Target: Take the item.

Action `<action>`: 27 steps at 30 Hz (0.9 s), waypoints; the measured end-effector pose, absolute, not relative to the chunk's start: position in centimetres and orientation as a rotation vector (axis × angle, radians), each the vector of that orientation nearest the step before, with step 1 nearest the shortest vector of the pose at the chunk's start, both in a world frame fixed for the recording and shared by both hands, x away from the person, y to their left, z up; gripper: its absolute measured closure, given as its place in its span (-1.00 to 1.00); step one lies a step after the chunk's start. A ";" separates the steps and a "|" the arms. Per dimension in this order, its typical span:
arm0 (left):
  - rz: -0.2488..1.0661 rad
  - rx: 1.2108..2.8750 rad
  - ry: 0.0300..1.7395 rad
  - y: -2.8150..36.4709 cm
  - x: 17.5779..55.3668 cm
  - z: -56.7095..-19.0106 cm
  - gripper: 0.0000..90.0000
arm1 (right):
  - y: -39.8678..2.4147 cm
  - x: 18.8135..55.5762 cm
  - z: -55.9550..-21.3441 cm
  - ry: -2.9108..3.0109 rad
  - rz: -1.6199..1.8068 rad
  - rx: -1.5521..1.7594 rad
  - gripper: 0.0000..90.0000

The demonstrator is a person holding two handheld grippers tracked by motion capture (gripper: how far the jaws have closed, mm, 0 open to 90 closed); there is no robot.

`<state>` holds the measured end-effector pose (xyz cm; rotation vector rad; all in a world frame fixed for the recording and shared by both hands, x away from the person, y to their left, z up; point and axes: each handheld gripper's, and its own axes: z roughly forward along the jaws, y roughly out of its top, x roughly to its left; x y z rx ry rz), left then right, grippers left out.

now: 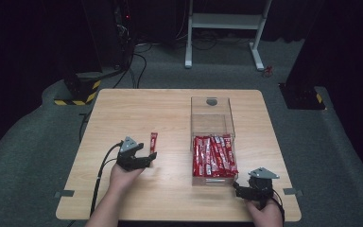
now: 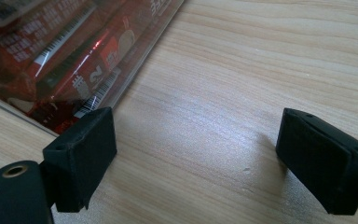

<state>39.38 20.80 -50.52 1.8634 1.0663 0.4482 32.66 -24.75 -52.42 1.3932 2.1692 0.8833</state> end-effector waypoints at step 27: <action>0.476 1.919 1.079 23.4 36.8 -49.7 -0.47 | -24.8 32.6 -52.4 2.175 0.891 1.385 -0.72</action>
